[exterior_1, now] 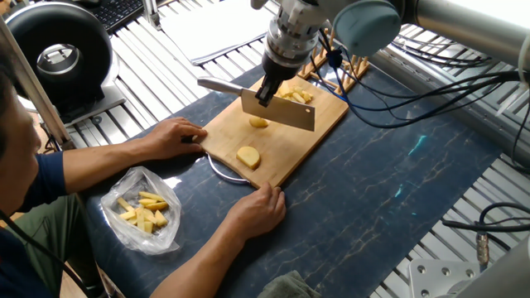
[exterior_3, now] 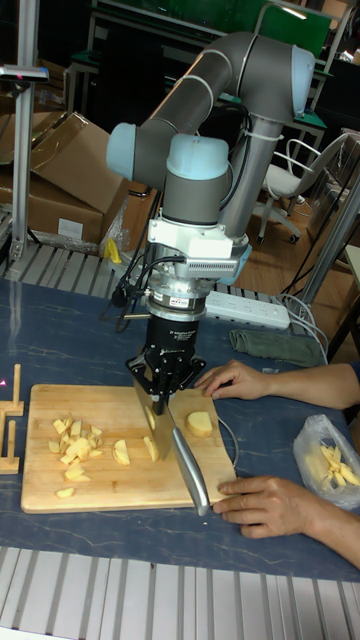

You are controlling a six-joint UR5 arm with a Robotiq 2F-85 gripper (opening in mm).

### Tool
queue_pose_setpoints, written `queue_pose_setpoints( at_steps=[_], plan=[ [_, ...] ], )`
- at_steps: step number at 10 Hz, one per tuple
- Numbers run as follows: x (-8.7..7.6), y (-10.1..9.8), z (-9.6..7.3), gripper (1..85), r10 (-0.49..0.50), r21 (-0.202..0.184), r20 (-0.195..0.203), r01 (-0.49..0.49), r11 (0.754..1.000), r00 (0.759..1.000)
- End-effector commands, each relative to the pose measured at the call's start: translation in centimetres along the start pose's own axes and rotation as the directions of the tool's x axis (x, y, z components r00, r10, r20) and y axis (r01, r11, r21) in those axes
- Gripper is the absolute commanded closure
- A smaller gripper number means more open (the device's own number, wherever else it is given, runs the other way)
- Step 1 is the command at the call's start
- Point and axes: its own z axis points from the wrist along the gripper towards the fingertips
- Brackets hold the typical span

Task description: Chop the potatoes

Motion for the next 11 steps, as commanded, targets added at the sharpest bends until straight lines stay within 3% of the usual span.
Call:
queue_pose_setpoints(
  at_steps=[1, 11],
  plan=[
    [-0.3, -0.12, 0.34, 84.7, 0.008, -0.003, 0.014, -0.008, 1.0, 1.0],
    [-0.38, 0.1, 0.61, 84.7, 0.019, -0.014, 0.02, -0.019, 1.0, 1.0]
  ],
)
